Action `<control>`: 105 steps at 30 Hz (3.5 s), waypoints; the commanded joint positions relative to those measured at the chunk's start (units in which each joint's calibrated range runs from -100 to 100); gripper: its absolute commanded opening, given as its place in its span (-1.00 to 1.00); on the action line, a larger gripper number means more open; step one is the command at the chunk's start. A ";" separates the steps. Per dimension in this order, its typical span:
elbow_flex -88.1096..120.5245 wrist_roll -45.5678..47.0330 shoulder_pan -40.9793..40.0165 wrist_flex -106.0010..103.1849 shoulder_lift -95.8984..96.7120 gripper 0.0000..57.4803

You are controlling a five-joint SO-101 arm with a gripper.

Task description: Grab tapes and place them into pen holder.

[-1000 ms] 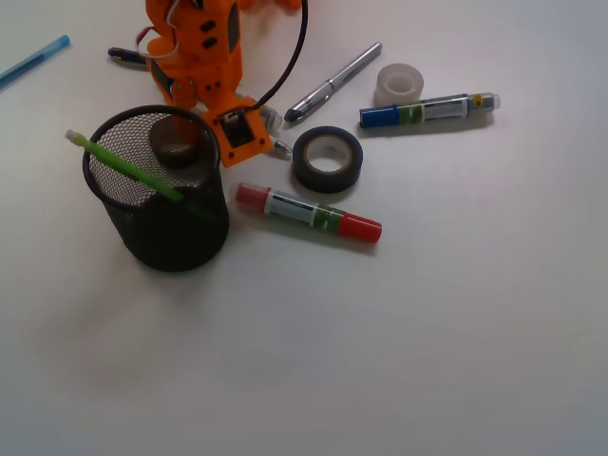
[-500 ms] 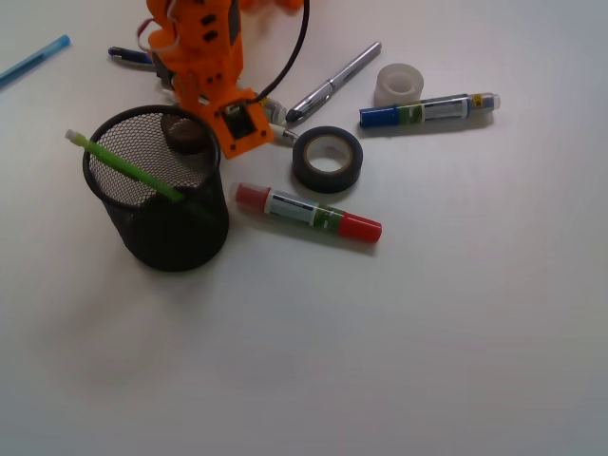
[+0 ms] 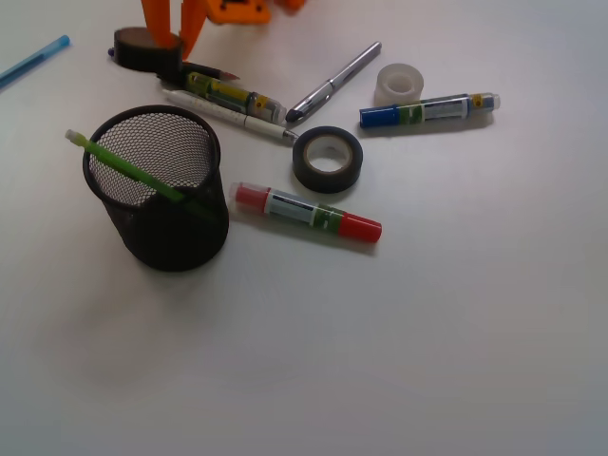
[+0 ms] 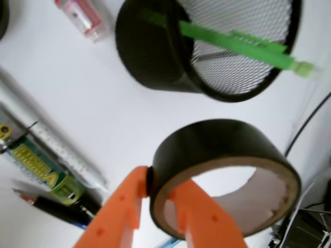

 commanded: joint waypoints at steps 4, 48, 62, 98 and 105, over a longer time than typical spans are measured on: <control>-0.20 2.54 -3.77 -17.46 -3.33 -0.99; -17.59 4.79 -5.19 -14.13 20.81 0.04; -22.67 9.08 -19.17 2.58 14.43 0.04; 15.92 -11.58 -34.35 -17.72 15.37 0.04; 15.56 -10.21 -33.90 -18.77 18.68 0.04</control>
